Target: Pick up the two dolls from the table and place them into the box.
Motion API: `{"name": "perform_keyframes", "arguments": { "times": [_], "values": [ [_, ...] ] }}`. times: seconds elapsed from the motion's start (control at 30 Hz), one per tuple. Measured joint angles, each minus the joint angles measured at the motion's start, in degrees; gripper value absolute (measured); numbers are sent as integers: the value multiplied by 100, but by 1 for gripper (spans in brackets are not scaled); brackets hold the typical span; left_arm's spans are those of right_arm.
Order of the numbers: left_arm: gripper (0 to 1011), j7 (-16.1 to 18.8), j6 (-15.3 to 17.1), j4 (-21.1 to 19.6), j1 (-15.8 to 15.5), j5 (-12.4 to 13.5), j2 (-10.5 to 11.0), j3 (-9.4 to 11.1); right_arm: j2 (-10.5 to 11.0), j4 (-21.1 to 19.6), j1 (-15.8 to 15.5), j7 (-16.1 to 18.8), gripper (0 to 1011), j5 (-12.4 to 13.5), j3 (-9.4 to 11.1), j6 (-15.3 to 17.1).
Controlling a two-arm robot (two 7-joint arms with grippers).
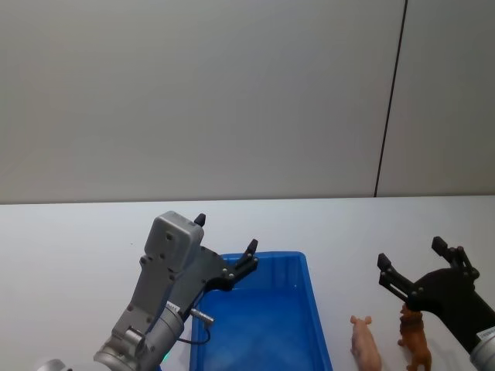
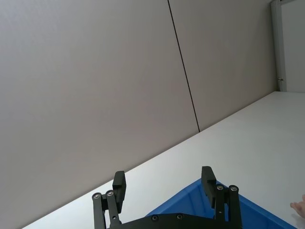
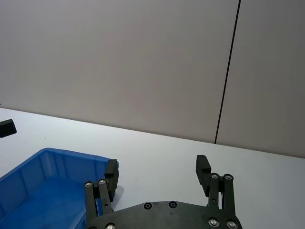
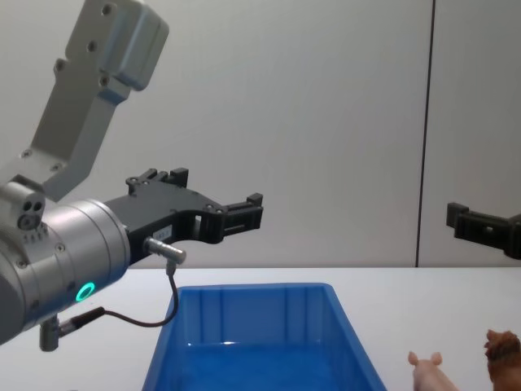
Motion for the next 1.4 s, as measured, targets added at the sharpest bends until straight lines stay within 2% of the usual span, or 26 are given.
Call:
{"name": "perform_keyframes", "arguments": {
  "times": [1.4],
  "values": [
    [1001,0,0,0,0,0,0,0,0,0,0,0,1001,0,0,0]
  ]
}}
